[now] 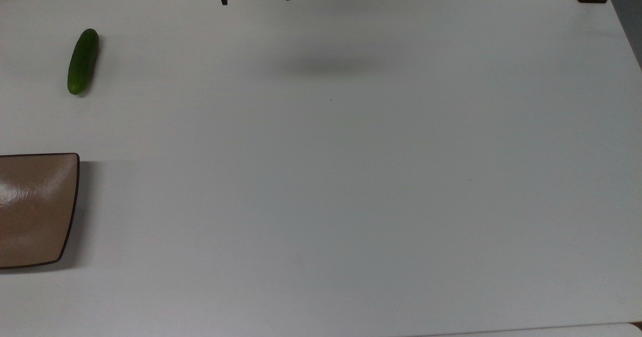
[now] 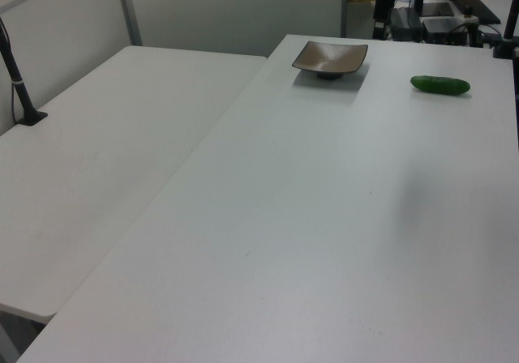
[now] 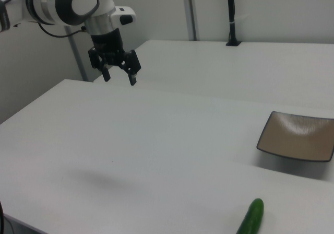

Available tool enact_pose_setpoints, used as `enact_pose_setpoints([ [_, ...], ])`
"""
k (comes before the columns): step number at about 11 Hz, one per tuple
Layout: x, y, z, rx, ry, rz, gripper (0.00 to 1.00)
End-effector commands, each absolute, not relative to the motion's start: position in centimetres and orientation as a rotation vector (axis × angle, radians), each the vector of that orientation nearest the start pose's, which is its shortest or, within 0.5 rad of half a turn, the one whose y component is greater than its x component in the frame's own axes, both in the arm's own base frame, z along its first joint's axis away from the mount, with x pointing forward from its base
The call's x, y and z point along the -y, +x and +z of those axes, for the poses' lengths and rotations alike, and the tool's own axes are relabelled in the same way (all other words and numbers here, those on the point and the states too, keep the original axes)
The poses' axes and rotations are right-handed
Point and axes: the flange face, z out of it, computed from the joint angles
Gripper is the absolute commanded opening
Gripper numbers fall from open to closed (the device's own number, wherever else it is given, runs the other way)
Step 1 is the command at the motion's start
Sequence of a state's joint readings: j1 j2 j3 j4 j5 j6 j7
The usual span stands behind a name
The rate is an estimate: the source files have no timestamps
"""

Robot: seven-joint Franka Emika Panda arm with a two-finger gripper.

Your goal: Cucumber placed on a ceramic plate

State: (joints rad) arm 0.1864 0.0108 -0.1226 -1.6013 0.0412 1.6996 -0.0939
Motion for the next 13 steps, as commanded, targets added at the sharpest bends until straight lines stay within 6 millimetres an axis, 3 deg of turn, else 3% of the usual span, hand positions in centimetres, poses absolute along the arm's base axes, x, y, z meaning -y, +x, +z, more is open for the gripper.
enact_pose_setpoints([
  [1, -4.7, 55.7, 60.5, 0.287, -3.086, -0.054, 1.0],
  [6, -3.7, 53.6, 59.2, 0.27, -3.077, 0.185, 1.0],
  [10, 1.3, 52.3, 58.2, 0.145, -3.056, 0.345, 1.0],
  [13, 5.8, 51.1, 57.9, 0.219, -3.056, 0.402, 1.0],
])
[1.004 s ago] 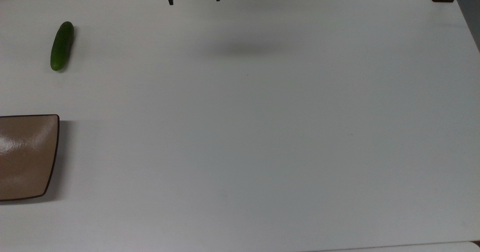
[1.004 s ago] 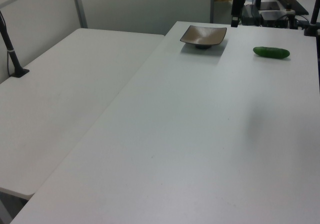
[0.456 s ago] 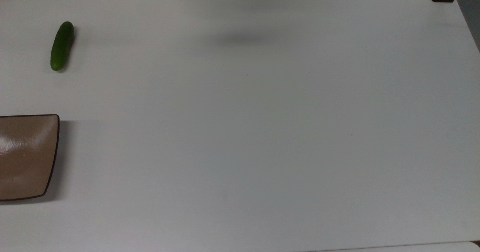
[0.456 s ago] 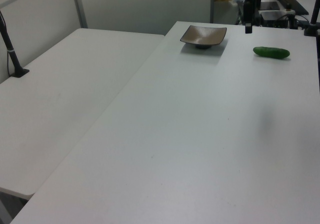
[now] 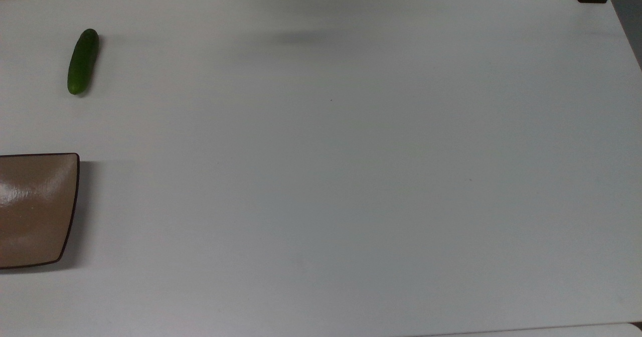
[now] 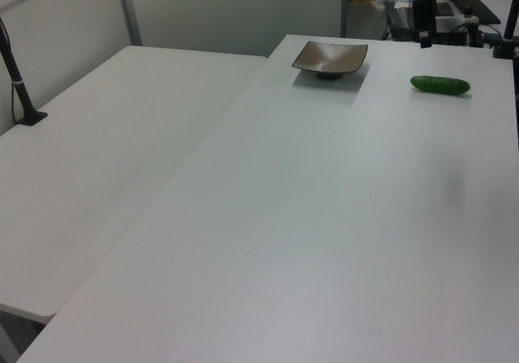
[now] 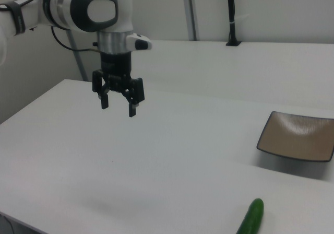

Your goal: Cucumber placed on a ceramic plate

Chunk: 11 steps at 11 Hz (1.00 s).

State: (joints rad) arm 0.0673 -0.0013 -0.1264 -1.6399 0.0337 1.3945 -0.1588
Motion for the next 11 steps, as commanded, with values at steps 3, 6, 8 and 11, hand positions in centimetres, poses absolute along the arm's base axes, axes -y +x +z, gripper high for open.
enact_pose_setpoints([
  [3, 10.1, 50.3, 53.5, 0.273, -3.087, 0.469, 1.0],
  [6, 16.2, 50.0, 52.0, 0.272, -3.116, 0.317, 1.0],
  [8, 19.5, 49.7, 49.9, 0.22, -3.151, 0.203, 1.0],
  [11, 23.4, 49.6, 46.8, 0.129, -3.207, 0.053, 1.0],
])
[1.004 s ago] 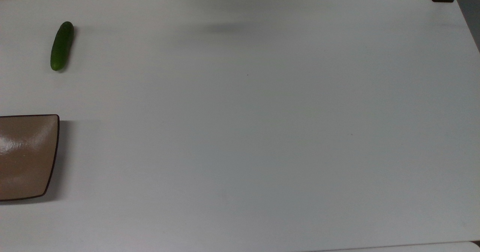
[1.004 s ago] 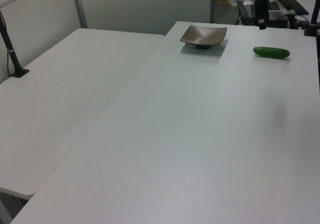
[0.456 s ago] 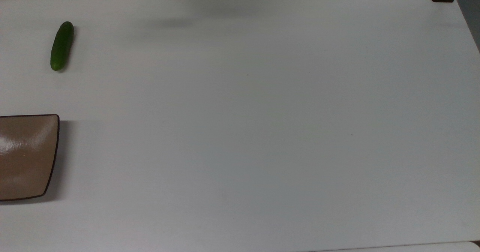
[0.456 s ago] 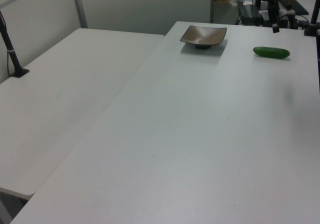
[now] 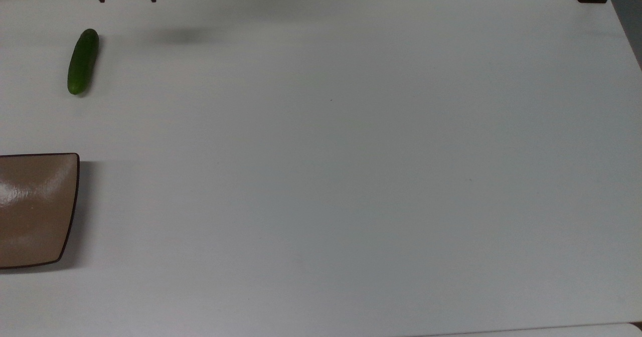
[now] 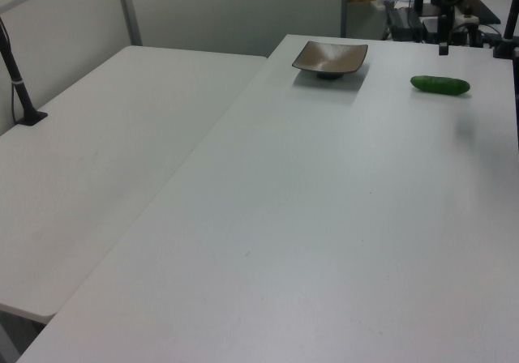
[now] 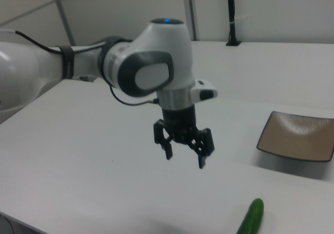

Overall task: Cucumber placed on a ceramic plate
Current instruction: 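Move the open gripper over the green cucumber and lower it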

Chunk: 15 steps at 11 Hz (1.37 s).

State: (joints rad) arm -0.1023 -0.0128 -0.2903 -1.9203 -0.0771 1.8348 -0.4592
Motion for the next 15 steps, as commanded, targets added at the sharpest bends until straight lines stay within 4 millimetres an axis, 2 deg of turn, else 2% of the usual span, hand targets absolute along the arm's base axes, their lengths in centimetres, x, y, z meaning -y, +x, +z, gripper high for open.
enact_pose_setpoints([
  [1, 24.4, 49.8, 45.7, 0.104, -3.218, 0.041, 1.0],
  [8, 31.1, 50.7, 37.5, 0.036, -3.289, -0.003, 1.0],
  [10, 32.4, 51.0, 34.2, 0.037, -3.312, 0.012, 1.0],
  [15, 34.0, 50.8, 31.0, 0.055, -3.349, 0.034, 1.0],
])
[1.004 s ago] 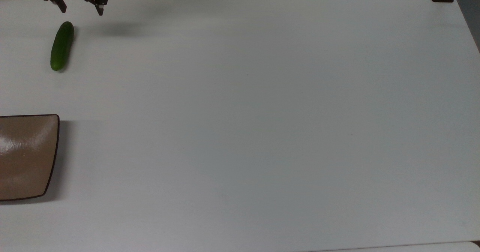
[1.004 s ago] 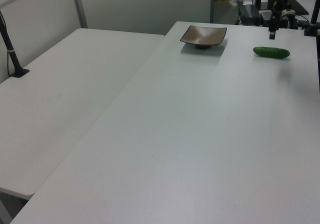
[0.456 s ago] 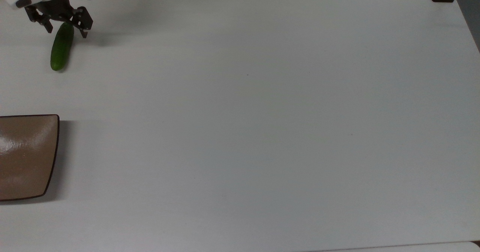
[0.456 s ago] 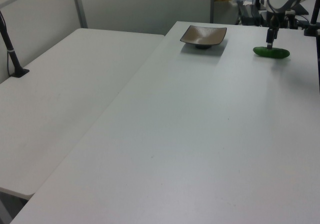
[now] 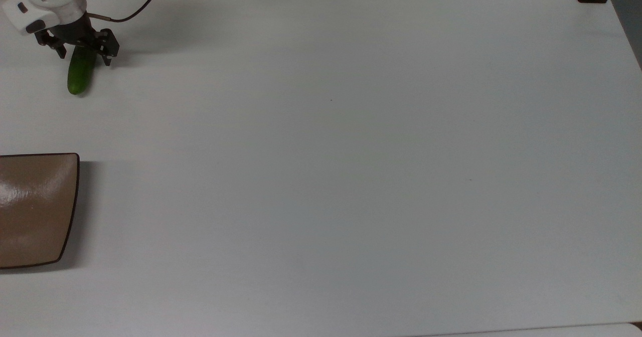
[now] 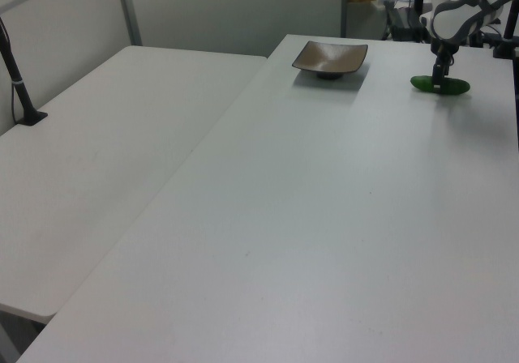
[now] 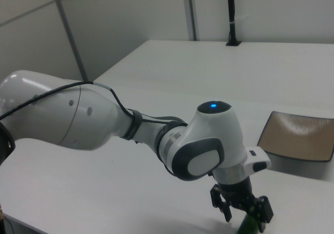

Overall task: Cucumber placed on a ceramic plate
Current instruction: 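Move the open gripper over the green cucumber and lower it, then close the gripper around the middle of the cucumber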

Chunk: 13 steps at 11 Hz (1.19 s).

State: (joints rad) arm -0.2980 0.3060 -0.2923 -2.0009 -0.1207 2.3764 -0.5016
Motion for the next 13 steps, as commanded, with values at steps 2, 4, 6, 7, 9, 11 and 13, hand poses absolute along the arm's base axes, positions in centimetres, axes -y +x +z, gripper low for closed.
enact_pose_setpoints([
  [2, 34.1, 50.8, 30.7, 0.057, -3.349, 0.033, 0.95],
  [4, 34.1, 50.7, 30.6, 0.05, -3.342, 0.049, 0.72],
  [6, 34.1, 50.7, 31.0, 0.047, -3.344, 0.039, 0.48],
  [7, 34.1, 50.7, 31.1, 0.046, -3.343, 0.041, 0.39],
  [9, 33.8, 50.5, 32.1, 0.038, -3.324, 0.082, 0.18],
  [11, 33.2, 50.3, 33.9, 0.027, -3.306, 0.091, 0.16],
  [13, 32.9, 51.0, 37.1, 0.019, -3.299, 0.077, 0.17],
])
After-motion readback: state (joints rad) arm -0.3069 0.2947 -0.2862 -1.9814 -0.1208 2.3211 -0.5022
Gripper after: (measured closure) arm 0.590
